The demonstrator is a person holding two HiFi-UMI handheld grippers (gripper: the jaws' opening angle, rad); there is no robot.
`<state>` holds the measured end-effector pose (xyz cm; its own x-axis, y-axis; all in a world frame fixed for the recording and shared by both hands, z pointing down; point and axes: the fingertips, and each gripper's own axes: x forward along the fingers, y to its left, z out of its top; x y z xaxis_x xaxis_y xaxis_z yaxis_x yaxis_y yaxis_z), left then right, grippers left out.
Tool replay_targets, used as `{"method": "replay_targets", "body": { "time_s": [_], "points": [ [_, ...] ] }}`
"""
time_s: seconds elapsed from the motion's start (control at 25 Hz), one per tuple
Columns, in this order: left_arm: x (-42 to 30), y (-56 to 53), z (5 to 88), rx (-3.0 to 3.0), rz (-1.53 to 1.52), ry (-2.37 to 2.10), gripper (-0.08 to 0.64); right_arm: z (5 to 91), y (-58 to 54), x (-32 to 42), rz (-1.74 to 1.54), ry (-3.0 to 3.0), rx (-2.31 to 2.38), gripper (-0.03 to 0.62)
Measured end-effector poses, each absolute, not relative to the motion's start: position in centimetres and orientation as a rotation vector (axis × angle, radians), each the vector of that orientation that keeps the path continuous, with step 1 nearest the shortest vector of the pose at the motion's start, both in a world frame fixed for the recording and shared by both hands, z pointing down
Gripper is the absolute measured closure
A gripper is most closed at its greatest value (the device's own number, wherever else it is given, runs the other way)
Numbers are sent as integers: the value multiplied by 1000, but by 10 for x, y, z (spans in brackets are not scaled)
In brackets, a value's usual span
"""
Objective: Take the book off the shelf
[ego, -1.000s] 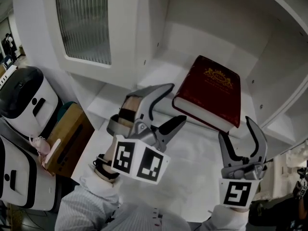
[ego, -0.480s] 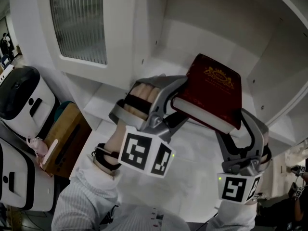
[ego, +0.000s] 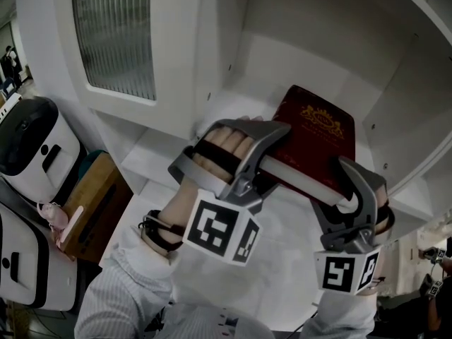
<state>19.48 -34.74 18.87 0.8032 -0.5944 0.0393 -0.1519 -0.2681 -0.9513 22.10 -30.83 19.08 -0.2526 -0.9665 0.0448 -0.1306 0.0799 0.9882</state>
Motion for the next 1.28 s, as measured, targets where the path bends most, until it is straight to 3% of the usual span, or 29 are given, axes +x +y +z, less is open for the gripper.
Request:
{"method": "replay_targets", "body": {
  "time_s": [0.28, 0.6, 1.28],
  "points": [
    [194, -346, 187, -1809, -474, 567, 186, 187, -311, 221, -1288, -1501, 1122, 344],
    [188, -333, 182, -1782, -455, 583, 275, 190, -299, 219, -1269, -1486, 1107, 345],
    [182, -284, 185, -1701, -514, 615, 295, 192, -250, 213, -1324, -1453, 1118, 357]
  ]
}}
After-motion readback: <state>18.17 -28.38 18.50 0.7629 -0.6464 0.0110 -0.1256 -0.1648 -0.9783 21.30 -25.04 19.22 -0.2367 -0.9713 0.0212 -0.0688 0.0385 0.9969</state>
